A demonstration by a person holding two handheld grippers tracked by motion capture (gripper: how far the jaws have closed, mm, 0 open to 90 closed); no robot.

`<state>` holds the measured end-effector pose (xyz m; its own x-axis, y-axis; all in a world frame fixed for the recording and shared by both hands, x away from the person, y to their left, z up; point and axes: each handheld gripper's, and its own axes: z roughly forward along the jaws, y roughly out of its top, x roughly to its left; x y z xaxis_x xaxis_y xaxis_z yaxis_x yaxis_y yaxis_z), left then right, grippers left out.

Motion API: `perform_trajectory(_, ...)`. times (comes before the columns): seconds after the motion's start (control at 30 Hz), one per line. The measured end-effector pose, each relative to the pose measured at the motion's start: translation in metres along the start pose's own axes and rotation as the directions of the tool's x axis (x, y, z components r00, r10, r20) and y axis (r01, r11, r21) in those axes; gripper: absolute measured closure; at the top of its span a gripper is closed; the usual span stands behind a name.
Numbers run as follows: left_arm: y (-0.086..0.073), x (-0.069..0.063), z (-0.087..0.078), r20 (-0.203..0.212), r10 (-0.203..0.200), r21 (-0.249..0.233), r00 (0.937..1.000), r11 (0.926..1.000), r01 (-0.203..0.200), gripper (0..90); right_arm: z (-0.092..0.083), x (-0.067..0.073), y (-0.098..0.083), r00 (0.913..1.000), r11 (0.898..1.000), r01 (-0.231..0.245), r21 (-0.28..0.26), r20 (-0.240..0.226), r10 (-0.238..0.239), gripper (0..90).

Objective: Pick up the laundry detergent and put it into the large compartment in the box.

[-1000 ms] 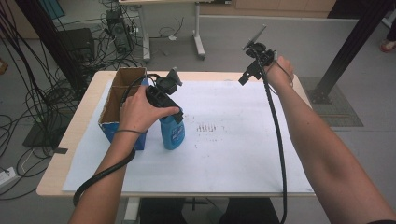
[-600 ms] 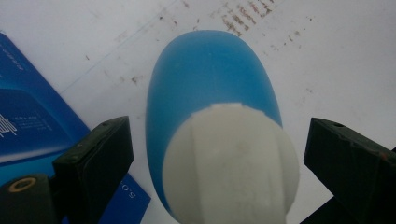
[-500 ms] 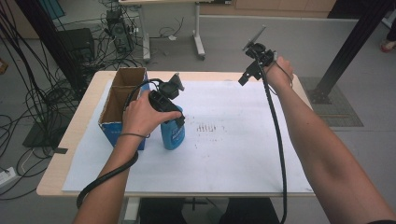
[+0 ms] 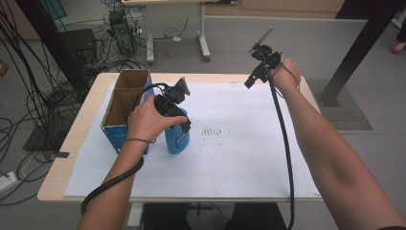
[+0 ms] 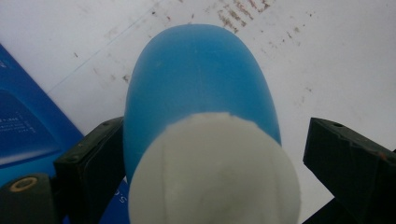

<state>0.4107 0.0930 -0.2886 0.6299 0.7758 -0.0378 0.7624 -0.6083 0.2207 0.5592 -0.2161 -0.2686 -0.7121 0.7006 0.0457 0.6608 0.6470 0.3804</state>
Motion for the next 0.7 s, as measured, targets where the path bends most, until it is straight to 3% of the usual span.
perform_trajectory(0.7,0.0002,-0.0011,-0.0024,-0.002,0.001,0.001,1.0,1.0,-0.001,8.5,-0.0026,-0.0009,-0.0014,1.0,1.0,-0.003,0.002,0.006,0.003,4.0)
